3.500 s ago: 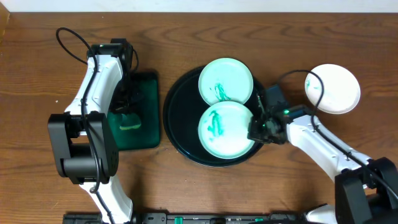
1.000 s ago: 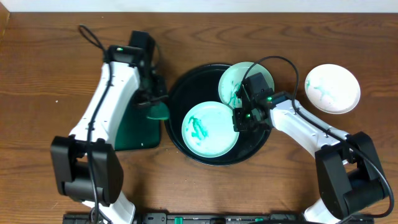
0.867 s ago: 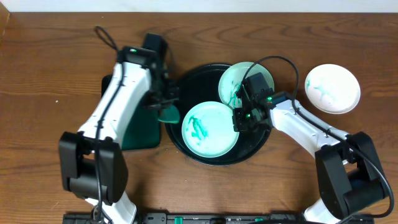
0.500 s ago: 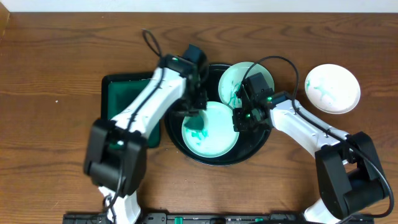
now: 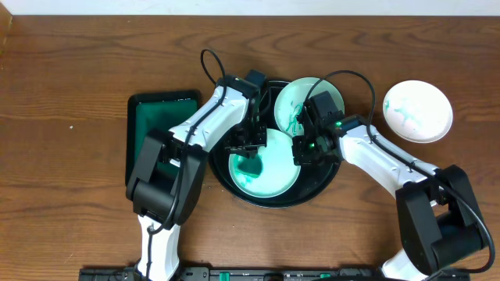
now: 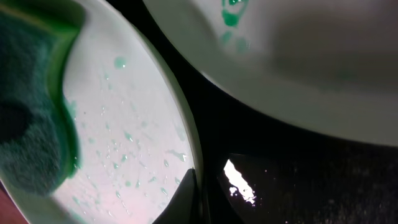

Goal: Clean dirty plates on tray and stack at the side
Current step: 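Carry the sponge from the basin to the plate with the left gripper, then scrub the plate with the sponge while the right gripper holds its rim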

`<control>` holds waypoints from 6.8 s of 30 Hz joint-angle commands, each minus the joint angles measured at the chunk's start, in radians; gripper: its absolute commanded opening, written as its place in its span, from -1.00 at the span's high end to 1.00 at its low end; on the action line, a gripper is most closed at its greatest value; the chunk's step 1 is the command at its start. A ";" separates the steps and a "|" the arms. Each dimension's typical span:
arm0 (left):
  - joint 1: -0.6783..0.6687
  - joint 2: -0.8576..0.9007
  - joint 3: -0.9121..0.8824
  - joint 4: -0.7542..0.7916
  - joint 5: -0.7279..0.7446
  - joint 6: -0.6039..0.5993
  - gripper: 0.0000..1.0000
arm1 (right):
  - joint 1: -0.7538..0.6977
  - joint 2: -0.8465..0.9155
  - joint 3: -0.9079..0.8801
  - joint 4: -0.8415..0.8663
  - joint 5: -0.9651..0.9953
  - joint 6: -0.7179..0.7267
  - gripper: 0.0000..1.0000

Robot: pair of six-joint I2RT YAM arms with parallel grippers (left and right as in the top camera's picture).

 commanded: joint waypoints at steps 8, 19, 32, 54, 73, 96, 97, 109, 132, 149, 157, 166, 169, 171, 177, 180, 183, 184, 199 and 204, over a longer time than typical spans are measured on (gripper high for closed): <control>-0.121 0.032 0.003 0.056 0.284 0.079 0.86 | 0.013 0.005 0.014 -0.001 0.003 0.004 0.98; -0.081 0.032 0.003 0.062 0.173 0.051 0.85 | 0.016 0.005 0.014 -0.008 0.006 0.011 0.97; 0.046 0.032 0.003 -0.097 -0.372 -0.061 0.86 | 0.018 0.005 0.014 -0.008 0.010 0.014 0.97; -0.048 0.032 0.003 -0.021 -0.112 0.080 0.86 | 0.018 0.005 0.014 -0.023 0.009 0.013 0.97; -0.046 0.032 0.003 -0.007 -0.012 0.098 0.86 | 0.018 0.005 0.013 0.010 -0.006 0.014 -0.06; -0.046 0.032 0.003 -0.006 -0.012 0.098 0.85 | 0.002 0.005 0.113 -0.246 0.113 0.044 0.10; -0.046 0.032 0.003 -0.006 -0.012 0.098 0.85 | 0.002 0.005 0.113 -0.240 0.100 0.044 0.10; -0.046 0.032 0.003 -0.007 -0.012 0.098 0.86 | 0.076 0.090 0.106 -0.104 0.053 0.138 0.07; -0.035 0.031 0.004 0.080 -0.009 0.139 0.86 | 0.109 0.188 0.106 -0.086 0.050 0.159 0.98; -0.013 0.030 0.004 0.037 -0.825 0.043 0.86 | 0.111 0.188 0.106 -0.097 0.050 0.152 0.97; -0.020 0.031 0.003 -0.014 -0.525 0.132 0.86 | 0.111 0.188 0.106 -0.097 0.050 0.152 0.97; -0.093 0.031 0.003 -0.015 0.003 0.315 0.86 | 0.111 0.188 0.106 -0.108 0.050 0.143 0.98; -0.124 0.031 0.003 -0.013 0.084 0.332 0.86 | 0.111 0.188 0.106 -0.115 0.050 0.135 0.97; -0.139 0.031 0.003 -0.008 0.123 0.335 0.85 | 0.111 0.188 0.106 -0.117 0.050 0.132 0.97; -0.150 0.031 0.003 0.003 0.165 0.338 0.86 | 0.111 0.188 0.106 -0.119 0.050 0.129 0.97; -0.137 0.031 0.003 0.002 0.138 0.324 0.86 | 0.111 0.188 0.106 -0.120 0.050 0.129 0.97; -0.115 0.030 0.004 -0.003 -0.066 0.175 0.85 | 0.111 0.188 0.106 -0.123 0.050 0.129 0.97; -0.106 0.030 0.004 -0.008 -0.146 0.123 0.86 | 0.111 0.188 0.106 -0.124 0.050 0.129 0.97; -0.033 0.027 0.026 -0.079 -0.674 -0.161 0.85 | 0.111 0.188 0.106 -0.124 0.050 0.129 0.97; -0.060 -0.011 0.103 -0.159 -0.645 -0.142 0.86 | 0.111 0.188 0.106 -0.123 0.050 0.129 0.98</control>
